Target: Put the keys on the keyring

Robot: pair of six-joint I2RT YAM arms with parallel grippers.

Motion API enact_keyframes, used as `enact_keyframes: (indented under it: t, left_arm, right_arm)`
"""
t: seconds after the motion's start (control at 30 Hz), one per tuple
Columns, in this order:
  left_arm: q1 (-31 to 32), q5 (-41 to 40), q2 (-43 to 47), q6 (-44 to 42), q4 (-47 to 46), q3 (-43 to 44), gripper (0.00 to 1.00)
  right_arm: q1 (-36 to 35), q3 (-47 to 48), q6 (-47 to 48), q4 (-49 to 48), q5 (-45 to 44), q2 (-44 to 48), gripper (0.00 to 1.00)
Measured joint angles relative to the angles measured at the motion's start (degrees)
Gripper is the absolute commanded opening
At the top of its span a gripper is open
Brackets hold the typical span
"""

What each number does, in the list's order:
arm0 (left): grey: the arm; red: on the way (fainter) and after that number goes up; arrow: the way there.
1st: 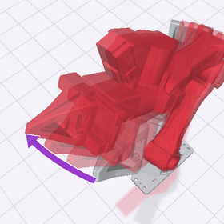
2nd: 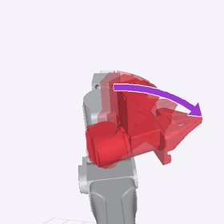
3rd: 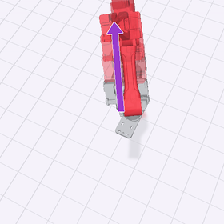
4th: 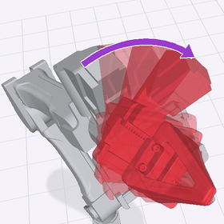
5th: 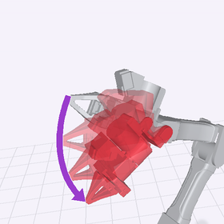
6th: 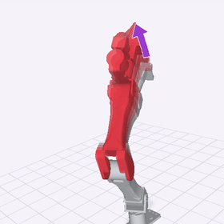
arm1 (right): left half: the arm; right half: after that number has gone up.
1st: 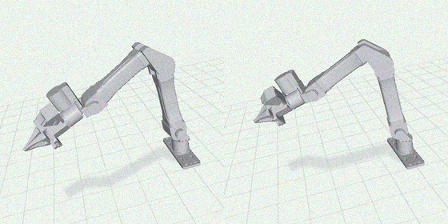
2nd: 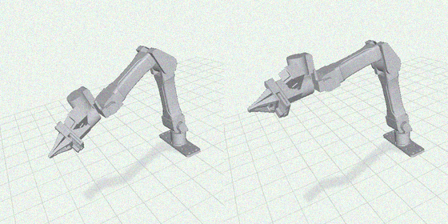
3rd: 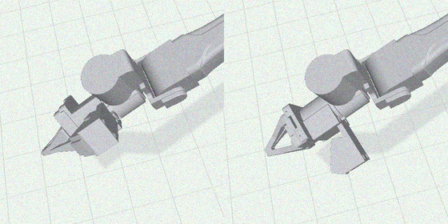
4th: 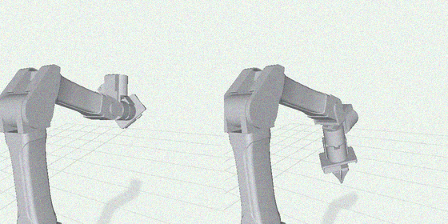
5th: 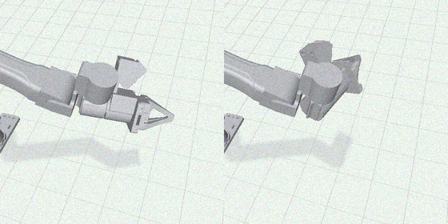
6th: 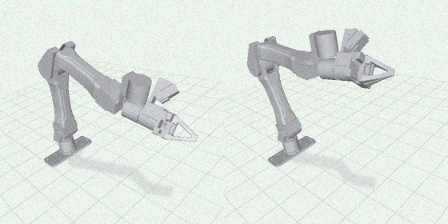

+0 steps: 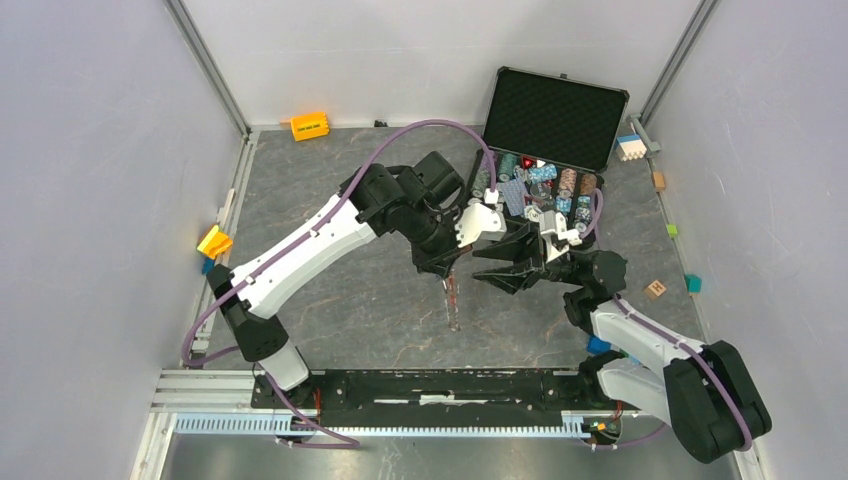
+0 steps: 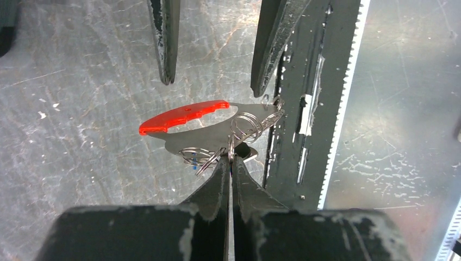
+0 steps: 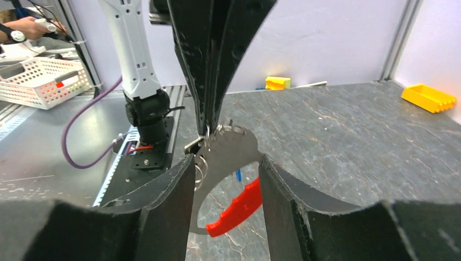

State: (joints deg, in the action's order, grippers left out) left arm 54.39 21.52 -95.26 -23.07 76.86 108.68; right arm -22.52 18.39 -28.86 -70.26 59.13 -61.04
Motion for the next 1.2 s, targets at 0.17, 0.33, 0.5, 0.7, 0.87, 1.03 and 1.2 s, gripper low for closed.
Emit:
enact_keyframes:
  t: [0.17,0.33,0.5,0.7,0.87,1.03,1.2]
  left_arm:
    - [0.1,2.6,0.4,0.0,-3.2,-3.6,0.02]
    - [0.1,4.2,0.4,0.0,-5.6,-5.2,0.02]
    - [0.1,4.7,0.4,0.0,-7.0,-5.2,0.02]
    - [0.1,4.8,0.4,0.0,-7.4,-5.3,0.02]
    - [0.1,4.7,0.4,0.0,-7.7,-5.5,0.02]
    - [0.1,4.5,0.4,0.1,-8.0,-5.9,0.02]
    - [0.1,4.2,0.4,0.1,-8.2,-6.0,0.02]
  right_arm:
    - [-1.6,0.0,-3.4,-3.8,0.7,-0.4,0.50]
    - [-3.5,0.0,-3.3,-3.8,1.2,-0.9,0.46]
    - [-3.8,0.0,-3.1,-3.5,1.5,-2.0,0.40]
    - [-4.3,0.0,-2.7,-3.0,2.0,-2.6,0.33]
    - [-4.5,0.0,-1.9,-2.3,2.1,-2.6,0.30]
    - [-4.5,0.0,-1.0,-1.5,2.1,-2.5,0.31]
    - [-4.7,0.0,1.4,1.6,2.1,-1.8,0.41]
